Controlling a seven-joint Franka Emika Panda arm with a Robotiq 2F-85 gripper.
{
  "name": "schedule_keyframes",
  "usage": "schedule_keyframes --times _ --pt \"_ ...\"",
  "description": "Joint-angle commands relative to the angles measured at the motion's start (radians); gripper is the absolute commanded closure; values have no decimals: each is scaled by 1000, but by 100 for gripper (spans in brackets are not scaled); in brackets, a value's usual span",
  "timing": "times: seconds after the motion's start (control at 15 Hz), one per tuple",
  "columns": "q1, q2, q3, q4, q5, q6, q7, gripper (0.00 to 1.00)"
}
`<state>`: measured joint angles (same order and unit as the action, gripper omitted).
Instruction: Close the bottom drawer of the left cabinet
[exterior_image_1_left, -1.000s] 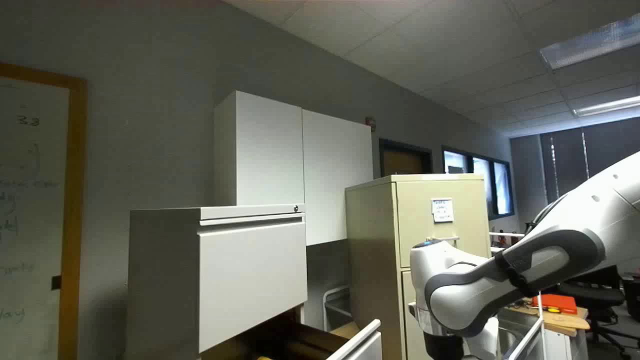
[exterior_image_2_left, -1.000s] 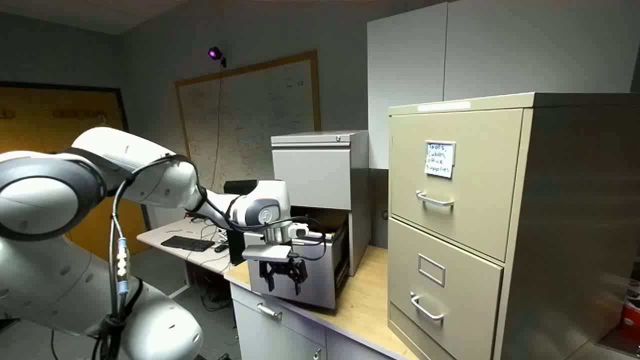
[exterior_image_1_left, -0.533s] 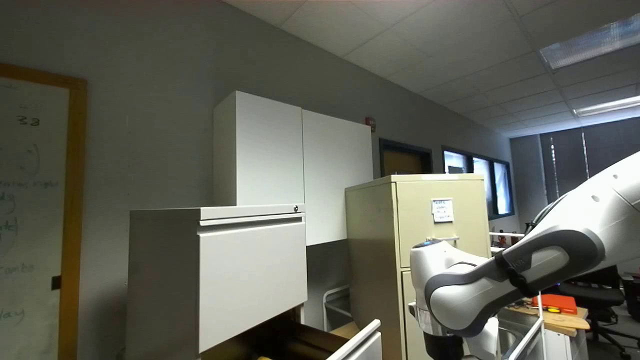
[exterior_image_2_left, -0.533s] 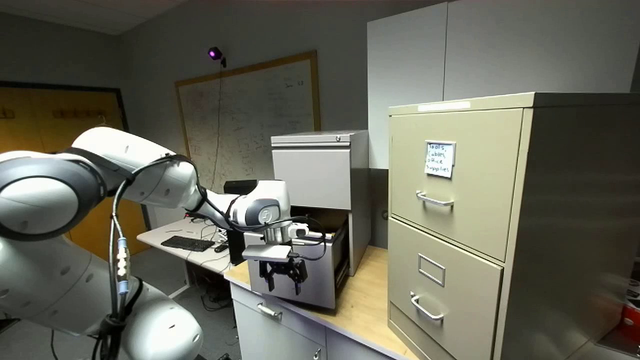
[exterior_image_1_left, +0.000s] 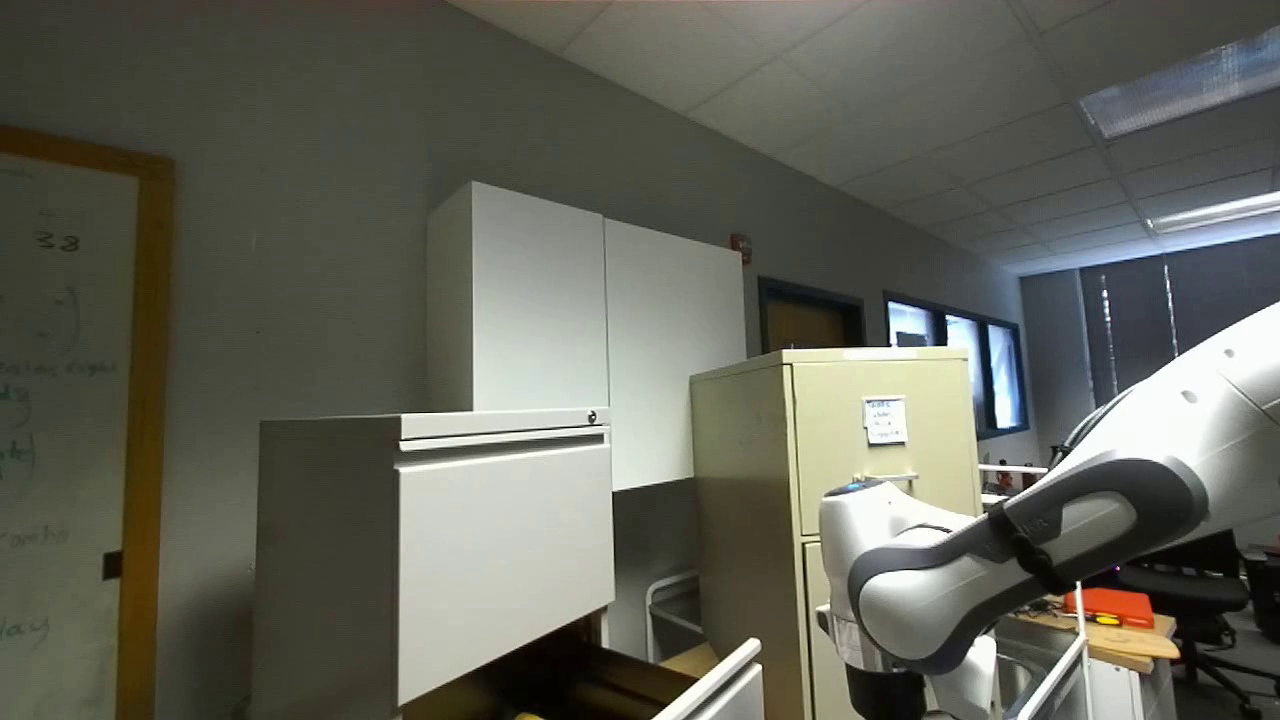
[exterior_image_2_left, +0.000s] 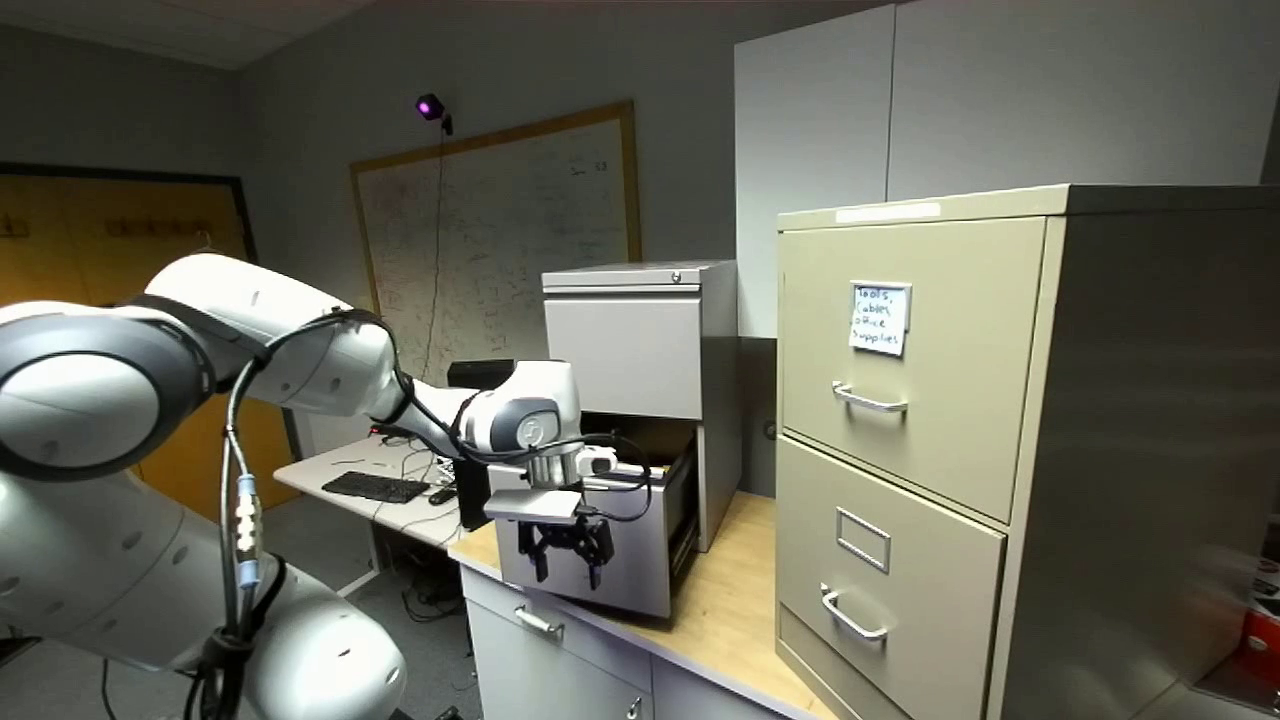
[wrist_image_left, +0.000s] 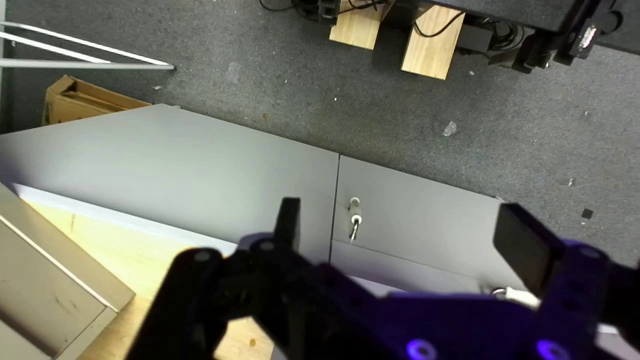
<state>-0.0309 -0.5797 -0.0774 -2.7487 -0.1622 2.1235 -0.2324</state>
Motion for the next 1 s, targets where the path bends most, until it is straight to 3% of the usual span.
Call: schedule_keyframes --times 0.0,0.13,0.67,0.73,0.93 --pt "20 24 5 26 30 19 18 25" --pt "39 40 5 43 67 31 21 33" --pt "110 124 6 123 223 200 9 95" --pt "116 144 7 137 237 223 10 100" --pt "142 223 1 183 300 292 -1 100"
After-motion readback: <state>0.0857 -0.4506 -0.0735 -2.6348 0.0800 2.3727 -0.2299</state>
